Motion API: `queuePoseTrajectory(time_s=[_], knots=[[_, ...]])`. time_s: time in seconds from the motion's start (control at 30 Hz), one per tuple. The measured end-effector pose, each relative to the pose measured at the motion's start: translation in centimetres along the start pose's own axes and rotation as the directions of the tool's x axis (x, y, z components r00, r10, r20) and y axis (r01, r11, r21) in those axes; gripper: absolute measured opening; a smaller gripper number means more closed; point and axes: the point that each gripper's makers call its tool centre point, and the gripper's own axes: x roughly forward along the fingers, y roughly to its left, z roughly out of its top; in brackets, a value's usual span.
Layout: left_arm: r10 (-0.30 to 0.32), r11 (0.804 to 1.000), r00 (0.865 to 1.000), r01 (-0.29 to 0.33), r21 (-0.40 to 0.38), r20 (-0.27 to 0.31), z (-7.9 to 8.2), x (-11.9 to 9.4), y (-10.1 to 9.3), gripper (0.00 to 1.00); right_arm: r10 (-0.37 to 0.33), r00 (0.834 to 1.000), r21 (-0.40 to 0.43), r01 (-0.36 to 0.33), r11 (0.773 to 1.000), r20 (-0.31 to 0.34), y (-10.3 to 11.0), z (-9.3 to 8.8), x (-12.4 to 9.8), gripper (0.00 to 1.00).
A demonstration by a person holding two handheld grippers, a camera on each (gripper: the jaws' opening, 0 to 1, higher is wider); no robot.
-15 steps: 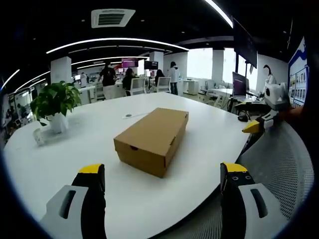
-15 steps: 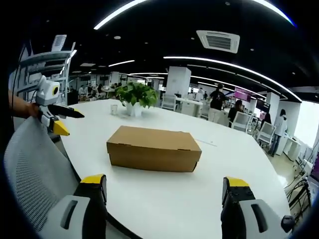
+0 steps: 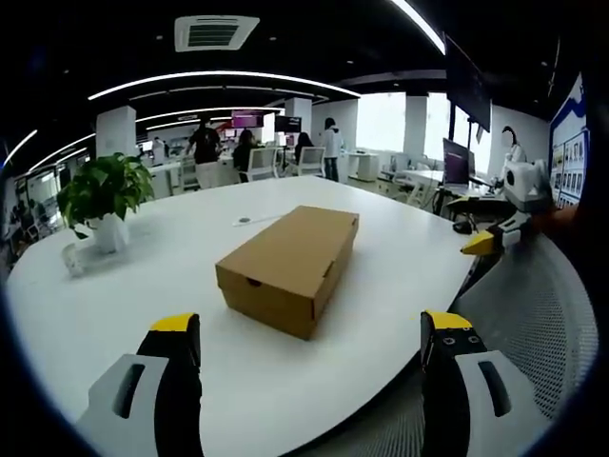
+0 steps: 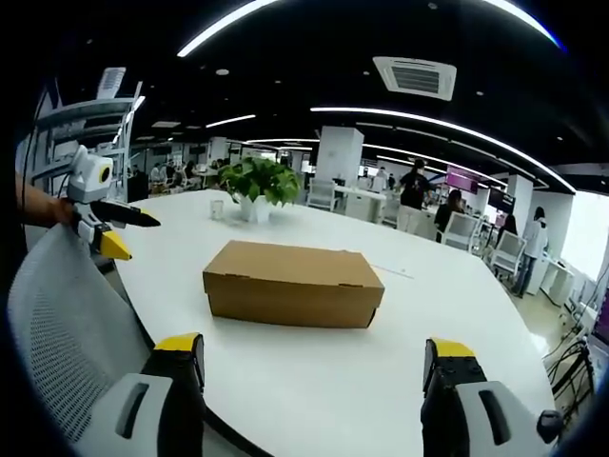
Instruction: Operate the shoe box by opening the lid, removing the specified soft item, and placing it in the target area until the item is outside and the box remains undamaged.
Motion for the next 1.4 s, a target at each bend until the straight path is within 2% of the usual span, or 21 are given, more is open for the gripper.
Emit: queuePoseTrajectory(time_s=[1.4], knots=[[-0.007,1.0,1.0,0.007,-0.011,-0.007,-0.09,0.14,-0.22,1.0,0.005,1.0,0.012,-0.005,1.0,-0.007,0.06,-0.08,-0.06,0.95]])
